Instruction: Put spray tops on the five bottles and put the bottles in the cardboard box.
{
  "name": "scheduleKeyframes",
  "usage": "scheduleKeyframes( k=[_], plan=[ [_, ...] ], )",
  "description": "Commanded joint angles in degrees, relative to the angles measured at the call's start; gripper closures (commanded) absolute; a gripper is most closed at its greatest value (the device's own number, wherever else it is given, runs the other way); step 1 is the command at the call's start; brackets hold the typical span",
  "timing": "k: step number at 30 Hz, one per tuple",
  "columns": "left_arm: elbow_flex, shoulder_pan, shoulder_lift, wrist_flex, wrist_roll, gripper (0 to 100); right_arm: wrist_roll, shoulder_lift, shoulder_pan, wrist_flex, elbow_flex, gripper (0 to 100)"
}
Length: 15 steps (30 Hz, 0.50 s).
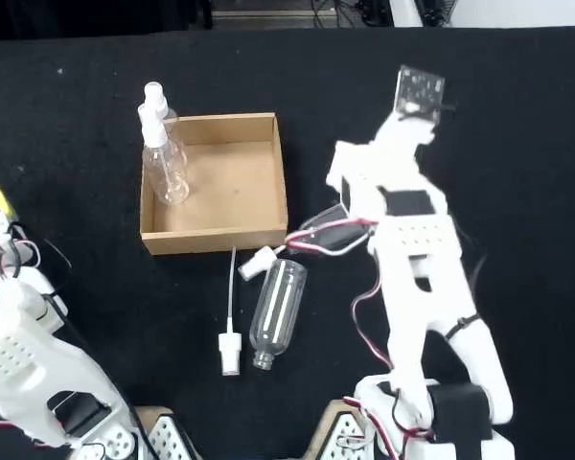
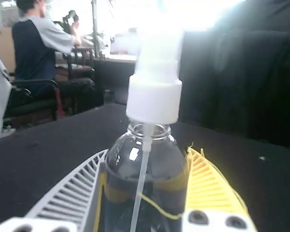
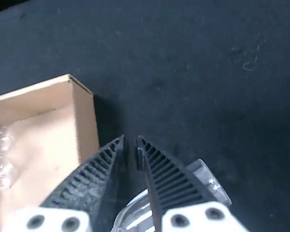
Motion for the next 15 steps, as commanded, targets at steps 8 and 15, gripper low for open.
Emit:
scheduleKeyframes(
  k=[8,15],
  plan=[
    [-0.22,1.36,3.25,3.25,-0.44,97,0.09,-3.3,0.97,-10.73,6.11,98.8],
    [-0.22,1.19,3.96,3.25,-0.35,90,0.09,-3.3,0.97,-10.73,6.2,98.8]
  ],
)
